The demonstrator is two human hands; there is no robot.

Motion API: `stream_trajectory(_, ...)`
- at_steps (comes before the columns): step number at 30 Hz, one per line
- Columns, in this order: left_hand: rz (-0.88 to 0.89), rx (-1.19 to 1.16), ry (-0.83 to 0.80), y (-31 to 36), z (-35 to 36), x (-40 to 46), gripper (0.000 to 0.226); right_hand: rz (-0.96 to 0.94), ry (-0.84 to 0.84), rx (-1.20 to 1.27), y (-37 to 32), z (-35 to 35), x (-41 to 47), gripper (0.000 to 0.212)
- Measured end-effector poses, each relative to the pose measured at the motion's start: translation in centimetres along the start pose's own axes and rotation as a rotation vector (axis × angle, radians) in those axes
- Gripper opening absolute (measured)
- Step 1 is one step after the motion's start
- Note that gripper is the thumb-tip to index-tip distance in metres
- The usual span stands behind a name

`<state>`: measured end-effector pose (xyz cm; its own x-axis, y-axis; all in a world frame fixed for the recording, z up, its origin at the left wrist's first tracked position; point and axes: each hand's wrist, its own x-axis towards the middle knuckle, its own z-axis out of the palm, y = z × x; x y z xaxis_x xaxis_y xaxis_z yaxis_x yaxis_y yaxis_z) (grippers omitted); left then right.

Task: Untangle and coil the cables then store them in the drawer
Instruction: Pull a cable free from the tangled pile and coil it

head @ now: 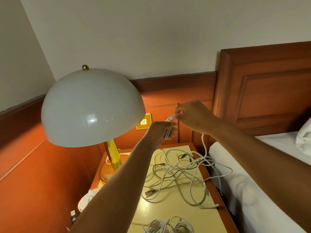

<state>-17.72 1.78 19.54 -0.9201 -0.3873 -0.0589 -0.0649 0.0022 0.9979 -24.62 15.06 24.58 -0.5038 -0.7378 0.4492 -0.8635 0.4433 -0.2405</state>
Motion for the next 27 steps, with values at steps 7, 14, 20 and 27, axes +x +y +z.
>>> stream_trajectory(7,-0.225,-0.565,0.048,-0.8,1.1,0.0,0.032,0.424,-0.092,0.992,-0.2,8.7,-7.5,0.024)
stream_trajectory(14,-0.185,-0.659,0.043,-0.8,0.3,-0.9,0.037,0.653,-0.127,1.085,-1.5,15.2,-8.4,0.043)
stream_trajectory(20,-0.125,-0.340,0.022,-1.7,-2.6,-2.0,0.036,0.633,-0.310,1.264,-4.5,17.8,-6.4,0.027)
stream_trajectory(27,-0.107,0.039,-0.047,-4.1,-5.6,-4.2,0.034,0.543,-0.293,0.217,-0.6,11.8,-0.3,0.042)
